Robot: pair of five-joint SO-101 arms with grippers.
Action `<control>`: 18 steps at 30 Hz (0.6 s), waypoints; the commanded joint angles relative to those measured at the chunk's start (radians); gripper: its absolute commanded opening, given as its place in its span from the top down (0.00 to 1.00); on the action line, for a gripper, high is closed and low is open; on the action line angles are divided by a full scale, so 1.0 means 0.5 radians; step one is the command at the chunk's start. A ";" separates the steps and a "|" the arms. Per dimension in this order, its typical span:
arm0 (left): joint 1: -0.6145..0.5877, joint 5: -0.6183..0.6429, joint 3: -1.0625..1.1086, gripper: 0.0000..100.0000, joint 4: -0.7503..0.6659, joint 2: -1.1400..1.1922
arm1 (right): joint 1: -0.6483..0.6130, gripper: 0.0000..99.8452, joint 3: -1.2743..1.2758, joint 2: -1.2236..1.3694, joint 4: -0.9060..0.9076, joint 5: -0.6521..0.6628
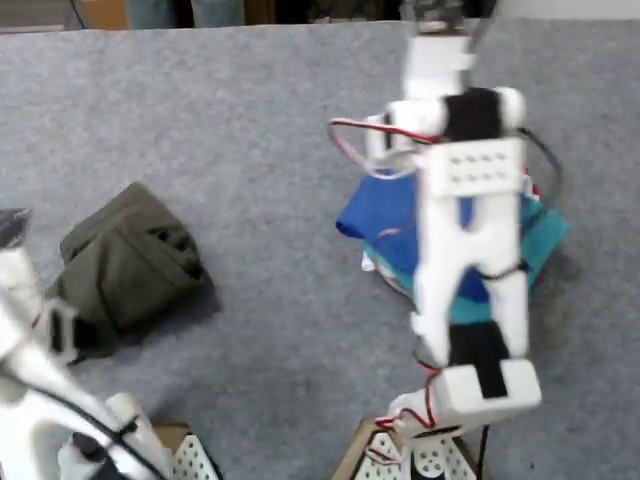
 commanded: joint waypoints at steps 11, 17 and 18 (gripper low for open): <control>-0.738 0.473 0.078 0.80 -0.015 -0.153 | -0.896 0.86 -0.738 1.042 -0.120 0.362; 0.005 1.016 -0.091 0.79 -0.009 0.193 | -0.979 0.86 -1.450 1.628 -0.166 0.506; 0.155 1.148 -0.152 0.76 -0.015 0.249 | -0.927 0.86 -1.585 1.686 -0.089 0.506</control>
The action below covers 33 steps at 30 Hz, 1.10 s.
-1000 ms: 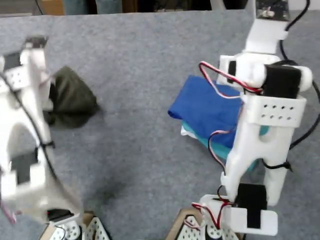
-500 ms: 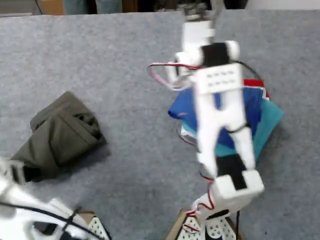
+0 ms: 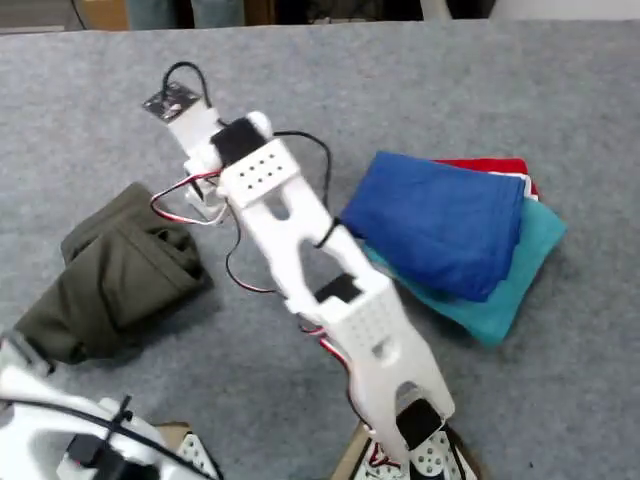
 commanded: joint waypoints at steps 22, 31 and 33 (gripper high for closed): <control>1.680 0.844 -1.619 0.98 -0.031 2.099 | 0.951 0.87 -0.910 0.051 0.209 0.037; 0.821 0.374 -1.840 0.97 0.470 1.565 | 0.773 0.86 -0.879 0.054 0.239 0.025; 0.588 0.206 -1.840 0.97 0.476 1.424 | 0.678 0.86 -0.806 0.054 0.236 0.025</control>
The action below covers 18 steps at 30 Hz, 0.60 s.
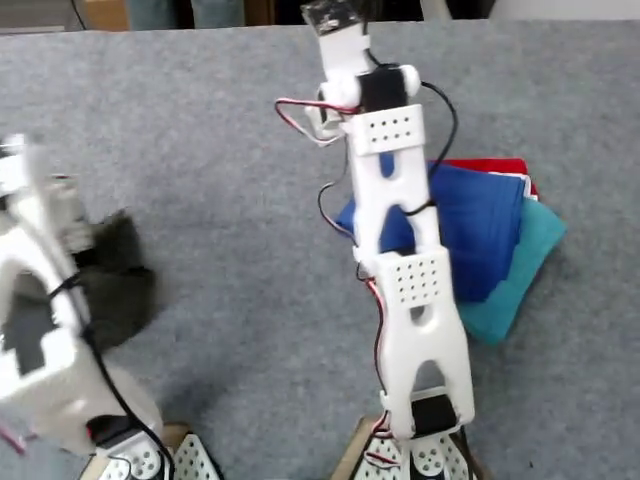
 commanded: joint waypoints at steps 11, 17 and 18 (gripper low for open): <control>-1.456 -0.918 0.247 0.86 -0.089 -0.430 | -1.068 0.67 0.474 -0.140 -0.126 0.009; -1.775 -0.767 0.281 0.67 -0.350 -0.227 | -1.111 0.63 0.575 -0.140 -0.157 0.009; -1.763 -0.758 0.296 0.67 -0.347 -0.187 | -1.092 0.63 0.575 -0.140 -0.150 0.009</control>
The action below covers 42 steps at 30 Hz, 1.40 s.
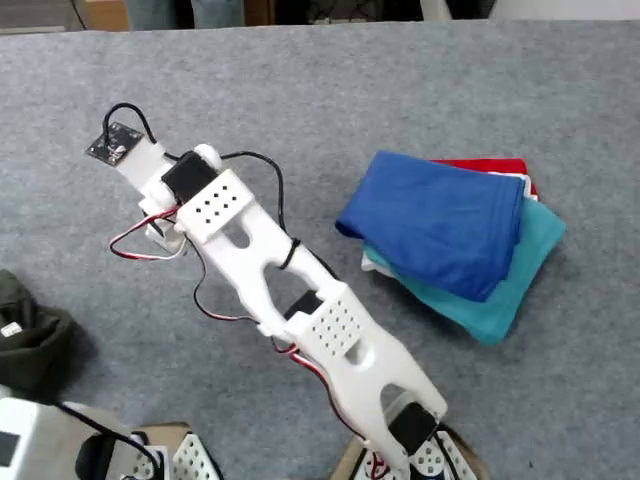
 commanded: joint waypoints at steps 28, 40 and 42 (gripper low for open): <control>2.677 0.402 -0.526 0.97 0.098 0.264 | 1.108 0.95 -0.011 -0.941 0.150 0.021; 2.757 0.417 -0.591 0.77 0.338 -0.288 | 1.323 0.94 0.054 -1.158 0.153 0.021; 2.595 0.414 -0.493 0.69 0.353 -0.334 | 1.246 0.89 0.158 -1.158 0.153 0.021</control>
